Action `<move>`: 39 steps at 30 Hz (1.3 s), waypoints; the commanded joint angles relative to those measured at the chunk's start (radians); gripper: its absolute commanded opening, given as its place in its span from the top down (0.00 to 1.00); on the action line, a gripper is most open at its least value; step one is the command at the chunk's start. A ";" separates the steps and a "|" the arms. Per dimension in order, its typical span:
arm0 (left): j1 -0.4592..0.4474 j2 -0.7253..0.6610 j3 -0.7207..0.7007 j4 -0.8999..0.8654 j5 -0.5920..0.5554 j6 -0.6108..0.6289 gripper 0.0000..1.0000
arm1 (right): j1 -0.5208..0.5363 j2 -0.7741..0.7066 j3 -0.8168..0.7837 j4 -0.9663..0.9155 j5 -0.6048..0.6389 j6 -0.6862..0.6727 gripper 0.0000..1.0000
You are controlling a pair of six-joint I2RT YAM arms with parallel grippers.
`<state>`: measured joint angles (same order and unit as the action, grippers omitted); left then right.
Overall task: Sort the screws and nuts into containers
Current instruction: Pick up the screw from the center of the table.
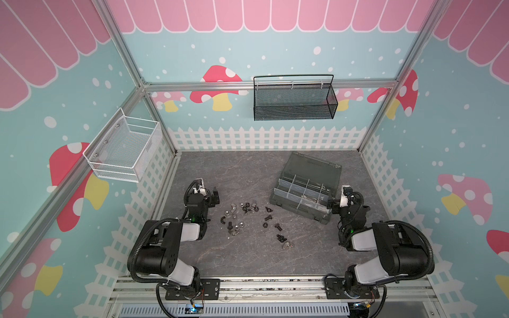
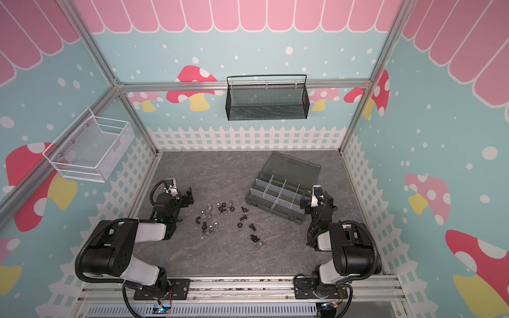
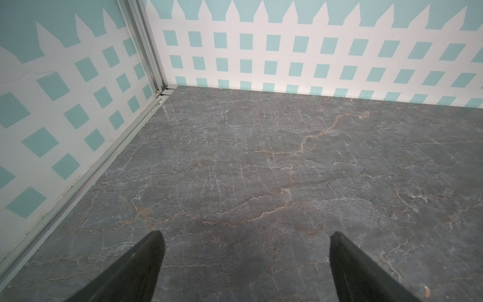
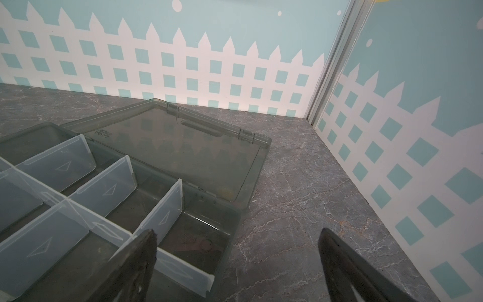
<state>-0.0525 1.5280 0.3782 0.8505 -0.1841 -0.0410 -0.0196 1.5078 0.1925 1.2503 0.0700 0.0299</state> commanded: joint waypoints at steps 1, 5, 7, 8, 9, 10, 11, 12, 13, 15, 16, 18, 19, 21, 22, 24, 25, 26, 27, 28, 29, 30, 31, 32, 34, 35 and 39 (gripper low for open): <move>0.007 0.011 0.019 0.024 -0.005 0.003 0.01 | 0.001 0.008 0.013 0.041 -0.006 -0.017 0.02; 0.009 0.009 0.017 0.028 -0.020 -0.004 0.00 | 0.001 0.006 0.012 0.044 -0.006 -0.017 0.03; 0.008 0.008 -0.002 0.062 -0.068 -0.022 0.01 | 0.001 0.008 0.012 0.044 -0.006 -0.016 0.03; 0.008 0.005 -0.018 0.093 -0.078 -0.026 0.00 | 0.001 0.006 0.011 0.043 -0.006 -0.017 0.02; 0.009 -0.003 -0.035 0.123 -0.083 -0.027 0.01 | 0.002 0.008 0.011 0.043 -0.006 -0.018 0.03; 0.009 -0.015 -0.050 0.135 -0.084 -0.028 0.01 | 0.001 0.006 0.013 0.047 -0.006 -0.016 0.03; 0.009 -0.029 -0.056 0.136 -0.089 -0.029 0.01 | 0.001 -0.003 0.020 0.030 0.004 -0.010 0.03; 0.009 -0.044 -0.060 0.129 -0.097 -0.032 0.01 | 0.001 -0.025 0.033 -0.020 0.020 -0.002 0.03; 0.008 -0.062 -0.064 0.119 -0.104 -0.035 0.01 | 0.001 -0.043 0.036 -0.037 0.032 0.001 0.03; 0.009 -0.100 -0.068 0.093 -0.106 -0.036 0.01 | 0.001 -0.078 0.035 -0.061 0.048 0.008 0.03; 0.007 -0.128 -0.070 0.075 -0.109 -0.035 0.01 | 0.000 -0.098 0.035 -0.082 0.060 0.009 0.03; 0.005 -0.191 -0.068 0.017 -0.115 -0.034 0.01 | 0.001 -0.141 0.040 -0.143 0.088 0.011 0.03; 0.004 -0.228 -0.064 -0.023 -0.119 -0.035 0.01 | 0.001 -0.173 0.045 -0.184 0.102 0.016 0.03; -0.001 -0.290 -0.049 -0.097 -0.129 -0.042 0.01 | 0.001 -0.245 0.058 -0.272 0.131 0.038 0.03; -0.004 -0.328 -0.041 -0.142 -0.129 -0.058 0.01 | 0.001 -0.284 0.070 -0.336 0.146 0.058 0.03; -0.012 -0.394 -0.025 -0.219 -0.125 -0.095 0.01 | 0.001 -0.352 0.113 -0.483 0.170 0.116 0.03; -0.020 -0.426 -0.015 -0.267 -0.123 -0.114 0.01 | 0.001 -0.380 0.145 -0.579 0.176 0.146 0.03; -0.028 -0.452 -0.005 -0.308 -0.122 -0.132 0.01 | 0.001 -0.403 0.169 -0.649 0.179 0.173 0.03; -0.041 -0.479 0.005 -0.353 -0.126 -0.152 0.01 | 0.002 -0.428 0.197 -0.729 0.175 0.202 0.03; -0.052 -0.503 0.014 -0.397 -0.126 -0.170 0.01 | 0.003 -0.450 0.222 -0.805 0.164 0.229 0.03; -0.065 -0.522 0.023 -0.436 -0.126 -0.184 0.01 | 0.004 -0.466 0.240 -0.865 0.156 0.249 0.03; -0.084 -0.541 0.034 -0.481 -0.127 -0.195 0.01 | 0.008 -0.483 0.261 -0.934 0.153 0.274 0.03; -0.105 -0.558 0.046 -0.526 -0.129 -0.206 0.00 | 0.014 -0.503 0.279 -0.998 0.147 0.298 0.03; -0.125 -0.570 0.055 -0.560 -0.129 -0.220 0.01 | 0.017 -0.519 0.291 -1.050 0.136 0.315 0.03; -0.172 -0.587 0.072 -0.610 -0.162 -0.255 0.01 | 0.036 -0.555 0.312 -1.160 0.107 0.348 0.03; -0.190 -0.589 0.076 -0.619 -0.162 -0.270 0.01 | 0.049 -0.570 0.322 -1.206 0.104 0.364 0.03; -0.227 -0.558 0.086 -0.598 -0.107 -0.344 0.01 | 0.152 -0.615 0.369 -1.382 0.084 0.410 0.03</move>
<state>-0.2676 0.9558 0.4377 0.3149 -0.3111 -0.2901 0.0834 0.9165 0.5217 0.0772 0.1806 0.3691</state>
